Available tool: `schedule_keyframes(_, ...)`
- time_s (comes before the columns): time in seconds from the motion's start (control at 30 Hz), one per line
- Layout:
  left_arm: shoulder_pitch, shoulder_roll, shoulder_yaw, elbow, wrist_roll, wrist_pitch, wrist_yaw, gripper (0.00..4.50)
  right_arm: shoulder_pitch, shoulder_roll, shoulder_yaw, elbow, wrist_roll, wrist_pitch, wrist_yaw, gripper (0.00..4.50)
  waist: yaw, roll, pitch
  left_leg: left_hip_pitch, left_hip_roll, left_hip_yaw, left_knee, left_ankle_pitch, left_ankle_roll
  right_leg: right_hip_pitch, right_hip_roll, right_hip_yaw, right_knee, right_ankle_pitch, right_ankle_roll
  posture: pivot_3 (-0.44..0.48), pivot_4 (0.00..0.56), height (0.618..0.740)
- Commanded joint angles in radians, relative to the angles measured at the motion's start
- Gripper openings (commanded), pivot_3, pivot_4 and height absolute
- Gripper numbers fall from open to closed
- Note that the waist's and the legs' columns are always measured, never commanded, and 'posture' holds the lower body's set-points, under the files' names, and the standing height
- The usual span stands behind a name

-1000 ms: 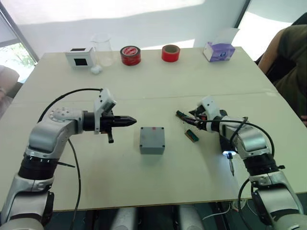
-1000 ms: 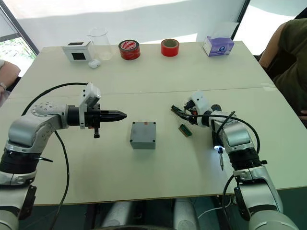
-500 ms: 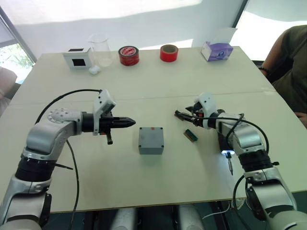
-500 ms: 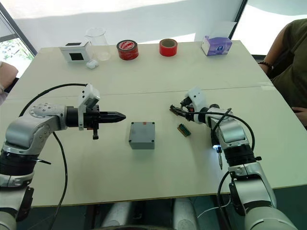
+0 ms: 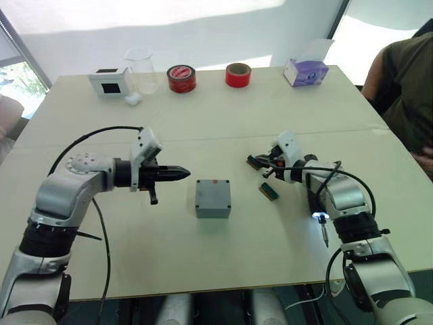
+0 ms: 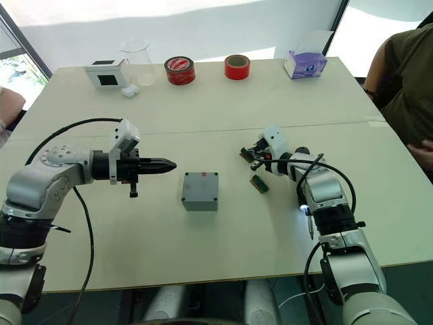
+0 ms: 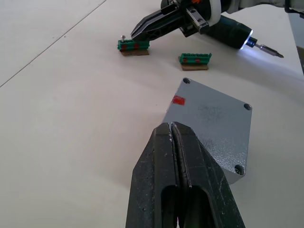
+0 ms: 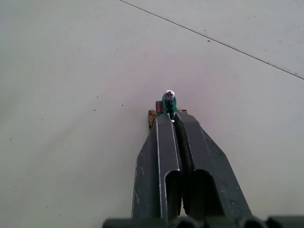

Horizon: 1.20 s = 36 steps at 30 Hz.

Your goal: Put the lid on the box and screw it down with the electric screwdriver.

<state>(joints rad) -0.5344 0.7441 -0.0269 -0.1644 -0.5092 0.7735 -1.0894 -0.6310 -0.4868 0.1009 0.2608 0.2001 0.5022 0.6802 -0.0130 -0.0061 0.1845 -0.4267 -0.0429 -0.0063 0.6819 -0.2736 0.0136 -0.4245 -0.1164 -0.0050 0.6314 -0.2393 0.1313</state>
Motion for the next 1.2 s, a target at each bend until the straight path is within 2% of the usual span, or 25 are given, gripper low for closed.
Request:
schedule_keyframes(0.03, -0.007, 0.014, -0.001, -0.008, 0.001, -0.024, -0.012, 0.0, -0.009, -0.003, -0.045, -0.054, 0.014, -0.016, 0.0, 0.01, 0.0, 0.0, 0.0, 0.0, 0.0, 0.0, 0.0, 0.0, 0.0, 0.0, 0.0, 0.0, 0.0, 0.0, 0.0, 0.0, 0.15, 0.74)
schedule_keyframes(0.33, -0.005, 0.012, 0.0, -0.008, 0.0, -0.033, -0.023, 0.0, 0.018, -0.023, -0.1, -0.204, 0.048, 0.047, -0.002, 0.01, 0.001, 0.0, 0.0, 0.0, 0.0, 0.0, 0.0, 0.0, 0.0, 0.0, 0.0, 0.0, 0.0, 0.0, 0.0, 0.0, 0.15, 0.74)
schedule_keyframes(0.5, 0.008, 0.019, 0.021, -0.04, -0.026, -0.009, -0.021, 0.0, 0.066, -0.038, -0.123, -0.37, 0.091, 0.128, -0.002, 0.01, 0.001, 0.0, 0.0, 0.0, 0.0, 0.0, 0.0, 0.0, 0.0, 0.0, 0.0, 0.0, 0.0, 0.0, 0.0, 0.0, 0.15, 0.74)
schedule_keyframes(0.63, 0.073, 0.067, 0.054, -0.132, -0.073, 0.035, -0.03, 0.0, 0.203, -0.028, -0.096, -0.701, 0.208, 0.239, 0.004, 0.01, 0.001, 0.0, 0.0, 0.0, 0.0, 0.0, -0.001, -0.001, 0.002, 0.0, 0.0, 0.0, 0.0, 0.0, 0.0, 0.0, 0.15, 0.74)
schedule_keyframes(0.7, 0.087, 0.075, 0.058, -0.145, -0.087, 0.041, -0.021, 0.0, 0.237, -0.01, -0.077, -0.786, 0.236, 0.274, -0.018, 0.01, 0.001, 0.0, 0.0, 0.0, 0.001, -0.001, -0.002, -0.002, 0.003, 0.0, 0.001, 0.0, 0.0, 0.0, 0.0, 0.0, 0.15, 0.74)
schedule_keyframes(0.87, 0.09, 0.064, 0.045, -0.121, -0.082, 0.024, -0.004, 0.0, 0.254, 0.025, -0.014, -0.801, 0.222, 0.285, -0.06, 0.01, 0.006, 0.0, 0.0, 0.002, 0.0, -0.001, 0.0, -0.003, 0.005, 0.002, 0.0, 0.0, 0.001, 0.0, 0.0, 0.0, 0.15, 0.74)
schedule_keyframes(1.2, 0.089, 0.055, 0.041, -0.112, -0.084, 0.012, 0.015, 0.0, 0.243, 0.022, 0.047, -0.73, 0.172, 0.245, -0.071, 0.01, 0.002, 0.0, 0.0, 0.002, 0.0, -0.001, 0.0, -0.003, 0.005, 0.001, 0.0, 0.0, 0.001, 0.0, 0.0, 0.0, 0.15, 0.74)
